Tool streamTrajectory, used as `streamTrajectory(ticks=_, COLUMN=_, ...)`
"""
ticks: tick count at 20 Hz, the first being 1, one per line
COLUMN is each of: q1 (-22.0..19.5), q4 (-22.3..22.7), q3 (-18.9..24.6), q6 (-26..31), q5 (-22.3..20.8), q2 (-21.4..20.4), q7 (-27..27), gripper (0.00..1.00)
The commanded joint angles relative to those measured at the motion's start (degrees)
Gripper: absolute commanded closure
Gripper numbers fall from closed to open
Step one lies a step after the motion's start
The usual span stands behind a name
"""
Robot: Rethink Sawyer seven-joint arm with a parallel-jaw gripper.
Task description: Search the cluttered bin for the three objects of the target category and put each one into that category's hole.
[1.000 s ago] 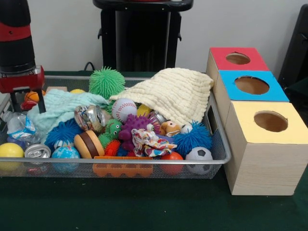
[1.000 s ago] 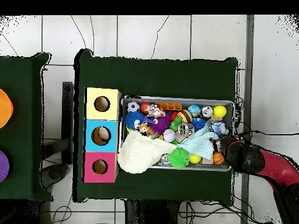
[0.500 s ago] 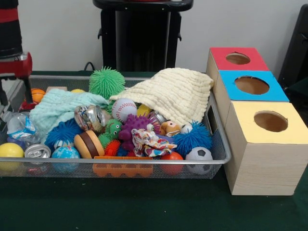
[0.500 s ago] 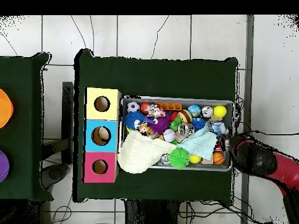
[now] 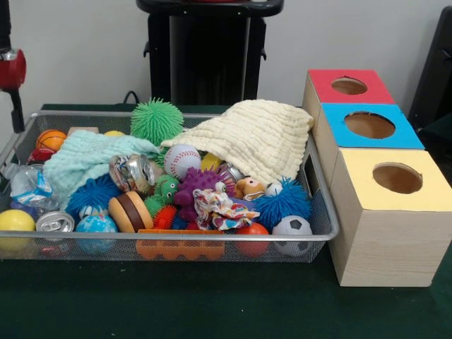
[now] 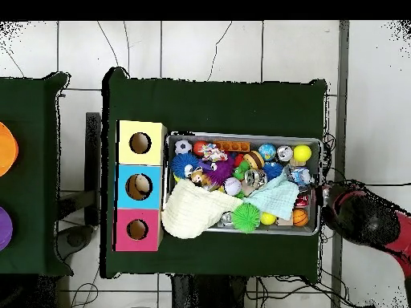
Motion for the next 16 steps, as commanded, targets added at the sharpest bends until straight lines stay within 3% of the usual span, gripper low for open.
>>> streamTrajectory(ticks=1, q1=1.27, q4=-1.19, q3=0.74, q6=-1.02, q5=0.30, q2=7.11, q7=3.64, gripper=0.00)
streamTrajectory(ticks=16, q1=0.18, q4=-4.20, q3=1.90, q6=-6.97, q5=-0.29, q2=15.59, q7=3.77, gripper=0.00)
